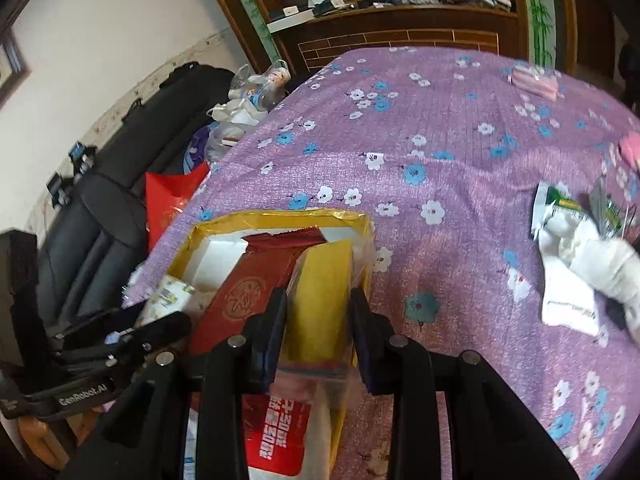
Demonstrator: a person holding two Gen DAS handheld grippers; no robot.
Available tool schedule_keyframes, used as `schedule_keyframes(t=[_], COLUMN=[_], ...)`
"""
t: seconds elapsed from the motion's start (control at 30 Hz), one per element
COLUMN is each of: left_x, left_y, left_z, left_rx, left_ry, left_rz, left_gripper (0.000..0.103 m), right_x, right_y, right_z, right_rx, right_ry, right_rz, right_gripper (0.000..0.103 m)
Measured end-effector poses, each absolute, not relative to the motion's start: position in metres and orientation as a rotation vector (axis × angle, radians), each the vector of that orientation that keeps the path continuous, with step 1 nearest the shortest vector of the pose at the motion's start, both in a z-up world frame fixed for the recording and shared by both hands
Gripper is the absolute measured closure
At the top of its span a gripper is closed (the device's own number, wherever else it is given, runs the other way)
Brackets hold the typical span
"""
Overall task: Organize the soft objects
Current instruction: 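Carry the tissue box and yellow packet over the tray and release both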
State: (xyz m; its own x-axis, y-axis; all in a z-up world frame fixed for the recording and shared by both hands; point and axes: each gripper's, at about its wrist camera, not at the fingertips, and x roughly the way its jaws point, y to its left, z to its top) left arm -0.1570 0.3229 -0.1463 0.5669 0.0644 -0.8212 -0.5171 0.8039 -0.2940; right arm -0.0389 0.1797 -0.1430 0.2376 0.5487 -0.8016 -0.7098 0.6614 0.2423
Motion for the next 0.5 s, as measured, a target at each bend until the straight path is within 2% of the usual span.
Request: schedule_keyframes(t=[0.03,0.07,0.13,0.33,0.5], left_x=[-0.158,-0.160,-0.164,-0.180,-0.184], left_y=[0.324,0.324,0.324,0.308,0.263], left_z=[-0.146,-0.145,-0.141,-0.116,-0.090], left_rx=[-0.569,-0.585,-0.610,-0.618,-0.538], left_ry=[0.911,0.906,0.887,0.793,0.755], left_rz=[0.352,0.345,0.346,0.407,0.402], left_gripper=[0.046,0.044,0.043,0.041,0.041], right_x=[-0.038,-0.037,-0.037,-0.049,-0.060], right_y=[0.176,0.173,0.164,0.136,0.096], right_z=[-0.142,-0.140,-0.134,-0.112,-0.103], right_rx=[-0.163,-0.141,-0.078,-0.019,0.019], right_ry=[1.016,1.017,1.012,0.968,0.933], right_rz=[0.876,0.885,0.926,0.993,1.022], right_gripper=[0.061,0.046,0.037,0.037,0.037])
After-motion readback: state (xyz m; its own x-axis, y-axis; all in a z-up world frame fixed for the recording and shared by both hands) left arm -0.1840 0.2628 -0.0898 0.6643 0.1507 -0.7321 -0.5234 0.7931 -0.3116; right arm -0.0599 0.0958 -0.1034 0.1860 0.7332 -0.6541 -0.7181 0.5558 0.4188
